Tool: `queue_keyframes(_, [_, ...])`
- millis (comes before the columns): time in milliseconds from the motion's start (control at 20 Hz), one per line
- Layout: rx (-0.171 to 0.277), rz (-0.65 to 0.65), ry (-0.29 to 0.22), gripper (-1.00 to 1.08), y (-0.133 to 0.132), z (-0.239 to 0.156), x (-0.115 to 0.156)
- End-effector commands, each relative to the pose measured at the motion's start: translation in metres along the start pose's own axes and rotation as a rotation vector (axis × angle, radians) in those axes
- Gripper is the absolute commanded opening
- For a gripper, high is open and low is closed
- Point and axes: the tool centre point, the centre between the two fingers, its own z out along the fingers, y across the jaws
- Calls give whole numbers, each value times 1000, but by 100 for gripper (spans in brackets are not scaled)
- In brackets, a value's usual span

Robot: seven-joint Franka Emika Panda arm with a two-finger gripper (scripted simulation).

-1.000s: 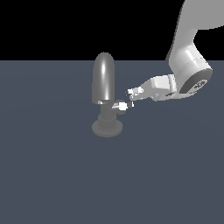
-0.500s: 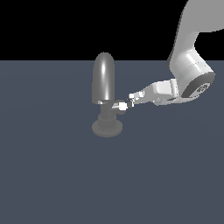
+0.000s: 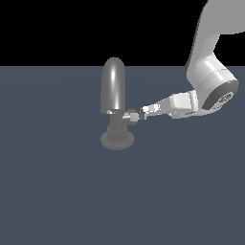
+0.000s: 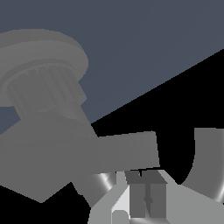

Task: Turn on the faucet by rotating a designated handle.

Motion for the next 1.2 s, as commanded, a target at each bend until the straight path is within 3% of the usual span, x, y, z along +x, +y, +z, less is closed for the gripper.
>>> queue_keyframes(0, [-1, 9, -2, -100, -4, 0, 13])
queue_keyframes(500, [-3, 36, -11, -100, -24, 1, 75])
queue_keyframes(550, [-3, 36, -11, -100, -24, 1, 75])
queue_keyframes(600, [-12, -38, 5, -100, -19, 0, 26])
queue_keyframes(1150, [-8, -3, -2, -100, -48, 1, 56])
